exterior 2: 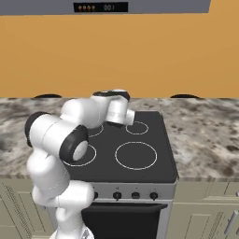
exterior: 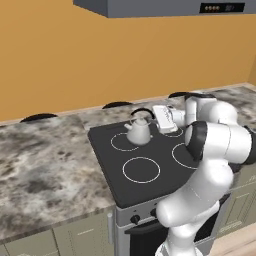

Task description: Pick the kettle from the cabinet and place it on a stove burner. Then pick the pot from the counter and place it on another stove burner. Finally, turn both burners on.

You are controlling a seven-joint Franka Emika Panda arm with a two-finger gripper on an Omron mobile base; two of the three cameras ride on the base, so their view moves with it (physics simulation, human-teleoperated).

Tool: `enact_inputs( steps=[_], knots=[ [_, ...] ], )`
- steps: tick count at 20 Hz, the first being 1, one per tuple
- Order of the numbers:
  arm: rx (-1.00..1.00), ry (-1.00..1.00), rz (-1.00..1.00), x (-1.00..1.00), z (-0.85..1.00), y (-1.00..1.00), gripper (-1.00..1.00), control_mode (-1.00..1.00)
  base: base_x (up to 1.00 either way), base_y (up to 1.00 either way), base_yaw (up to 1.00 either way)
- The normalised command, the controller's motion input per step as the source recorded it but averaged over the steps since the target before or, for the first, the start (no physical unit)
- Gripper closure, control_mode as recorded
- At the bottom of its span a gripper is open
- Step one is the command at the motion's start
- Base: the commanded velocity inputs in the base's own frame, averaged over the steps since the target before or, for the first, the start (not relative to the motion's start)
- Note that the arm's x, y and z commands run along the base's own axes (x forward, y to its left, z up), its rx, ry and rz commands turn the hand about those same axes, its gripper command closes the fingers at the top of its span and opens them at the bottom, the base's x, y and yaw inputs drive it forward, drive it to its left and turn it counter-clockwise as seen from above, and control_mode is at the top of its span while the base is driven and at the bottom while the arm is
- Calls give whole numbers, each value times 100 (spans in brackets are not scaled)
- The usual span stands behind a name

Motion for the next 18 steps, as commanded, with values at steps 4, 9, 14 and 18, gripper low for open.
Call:
enact_inputs(
  steps=[4,9,14,18],
  knots=[
    [0,0,2,22,-18,1,100,-100,0,0,0],
    [0,0,2,22,-19,1,100,-100,0,0,0],
    [0,-1,2,25,-19,1,100,-100,0,0,0],
    [0,-2,1,27,-19,5,100,-100,0,0,0]
  ],
)
